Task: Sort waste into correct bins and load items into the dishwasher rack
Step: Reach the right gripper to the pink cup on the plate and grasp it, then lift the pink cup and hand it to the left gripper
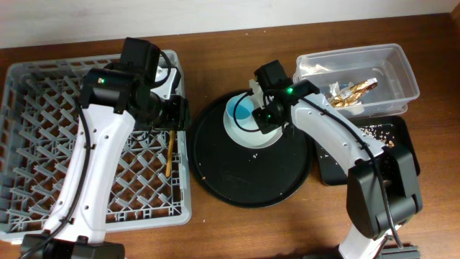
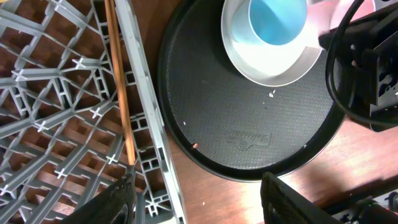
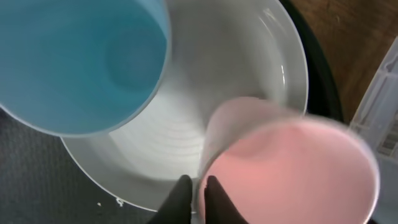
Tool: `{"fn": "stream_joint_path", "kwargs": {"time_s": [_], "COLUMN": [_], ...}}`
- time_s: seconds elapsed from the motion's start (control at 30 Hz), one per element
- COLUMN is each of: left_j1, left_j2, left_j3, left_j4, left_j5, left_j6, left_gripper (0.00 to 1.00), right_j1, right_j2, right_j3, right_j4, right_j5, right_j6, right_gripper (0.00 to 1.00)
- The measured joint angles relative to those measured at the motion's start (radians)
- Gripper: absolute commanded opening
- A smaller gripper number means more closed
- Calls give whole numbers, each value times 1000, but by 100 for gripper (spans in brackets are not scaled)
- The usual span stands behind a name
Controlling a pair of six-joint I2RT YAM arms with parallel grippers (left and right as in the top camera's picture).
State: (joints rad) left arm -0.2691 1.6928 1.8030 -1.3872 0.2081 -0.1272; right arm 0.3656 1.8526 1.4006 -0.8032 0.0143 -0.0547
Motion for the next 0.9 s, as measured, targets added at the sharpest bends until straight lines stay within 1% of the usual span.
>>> {"fn": "stream_joint_path", "kwargs": {"time_s": [0.07,0.13,0.17,0.2,0.23,0.27,0.3,0.37,0.4,0.47,0.53,0.6,0.63,0.67,0.73,0.9], "left_j1": [0,0,0,0,0,0,0,0,0,0,-1,-1,-1,-1,-1,-1], "left_j2": [0,0,0,0,0,0,0,0,0,0,0,0,0,0,0,0], "left_j3": [0,0,0,0,-1,-1,-1,-2,-2,-2,-3,-3,-3,-3,-3,-3], "left_j4": [0,0,-1,0,-1,-2,1,-2,-1,0,-4,-4,-3,-3,5,23], "left_j5": [0,0,0,0,3,9,13,68,120,313,557,734,851,919,993,1056], "left_j6": [0,0,0,1,3,3,5,9,35,155,323,434,511,560,623,674], "left_gripper": [63,72,79,83,87,93,95,96,96,97,99,99,99,99,99,95], "right_j1": [0,0,0,0,0,0,0,-2,-7,-46,-113,-180,-228,-238,-239,-239], "right_j2": [0,0,0,-1,-2,-13,-23,-87,-119,-214,-283,-306,-304,-297,-286,-281], "right_j3": [0,5,25,59,129,228,309,538,605,702,714,715,715,715,710,707], "right_j4": [0,-15,-57,-111,-211,-292,-362,-536,-590,-652,-684,-734,-778,-814,-889,-889], "right_j5": [4,4,4,4,4,4,0,-43,-84,-213,-334,-473,-616,-698,-837,-1038], "right_j6": [-1,-1,-1,-1,-1,-1,-2,-1,-3,-38,-81,-146,-225,-282,-392,-519], "right_gripper": [4,4,4,4,4,4,4,4,4,4,4,4,4,4,4,4]}}
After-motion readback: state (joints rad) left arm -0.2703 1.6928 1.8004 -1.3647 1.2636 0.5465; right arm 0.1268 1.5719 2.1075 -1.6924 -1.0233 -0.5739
